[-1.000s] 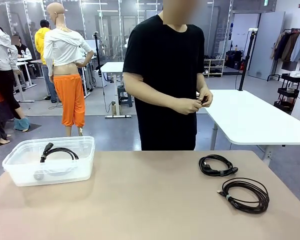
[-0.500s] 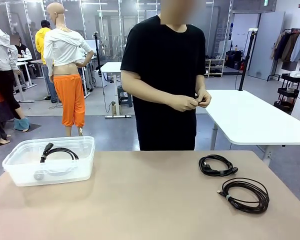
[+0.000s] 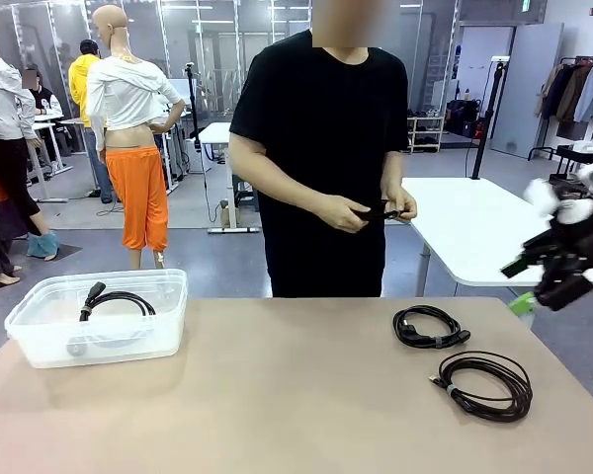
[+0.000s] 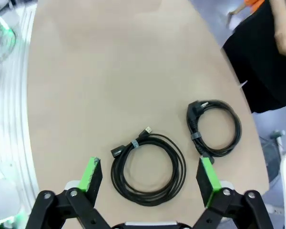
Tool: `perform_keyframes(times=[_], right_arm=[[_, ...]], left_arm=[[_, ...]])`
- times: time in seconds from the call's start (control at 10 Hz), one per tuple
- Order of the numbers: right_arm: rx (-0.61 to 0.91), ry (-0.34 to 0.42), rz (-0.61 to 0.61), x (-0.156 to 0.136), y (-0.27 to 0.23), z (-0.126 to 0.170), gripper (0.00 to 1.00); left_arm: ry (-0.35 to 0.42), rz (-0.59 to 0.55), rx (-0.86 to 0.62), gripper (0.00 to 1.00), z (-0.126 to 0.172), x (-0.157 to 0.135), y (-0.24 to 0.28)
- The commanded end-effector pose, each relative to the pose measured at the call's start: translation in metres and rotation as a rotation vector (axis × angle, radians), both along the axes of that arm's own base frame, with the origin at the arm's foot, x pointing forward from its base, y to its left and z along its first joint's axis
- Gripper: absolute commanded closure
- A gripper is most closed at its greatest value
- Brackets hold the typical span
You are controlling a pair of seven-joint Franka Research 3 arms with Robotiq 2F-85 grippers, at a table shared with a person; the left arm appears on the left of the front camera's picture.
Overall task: Organize and store the cables.
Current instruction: Place the Power Cable into the Organizing box.
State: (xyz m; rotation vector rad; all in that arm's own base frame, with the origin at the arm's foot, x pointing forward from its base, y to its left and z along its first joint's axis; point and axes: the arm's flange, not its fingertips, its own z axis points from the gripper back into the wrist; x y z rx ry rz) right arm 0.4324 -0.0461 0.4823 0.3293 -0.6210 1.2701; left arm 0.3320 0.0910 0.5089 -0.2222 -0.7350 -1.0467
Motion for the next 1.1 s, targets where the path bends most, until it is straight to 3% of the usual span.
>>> perform_keyframes(times=[0.0,0.3,1.0], right_arm=[[-0.100,0.098,0.013,0.041,0.017,-0.018,0.00],[-0.244,0.135,0.029,0.082,0.052,-0.061,0.00],[-0.266,0.102,0.055,0.093,0.063,-0.084,0.00]], left_arm=[[-0.003,-0.012,0.003,0.00,0.000,0.000,0.001],[-0.003,-0.012,0.003,0.00,0.000,0.000,0.001],[-0.003,-0.012,0.003,0.00,0.000,0.000,0.001]])
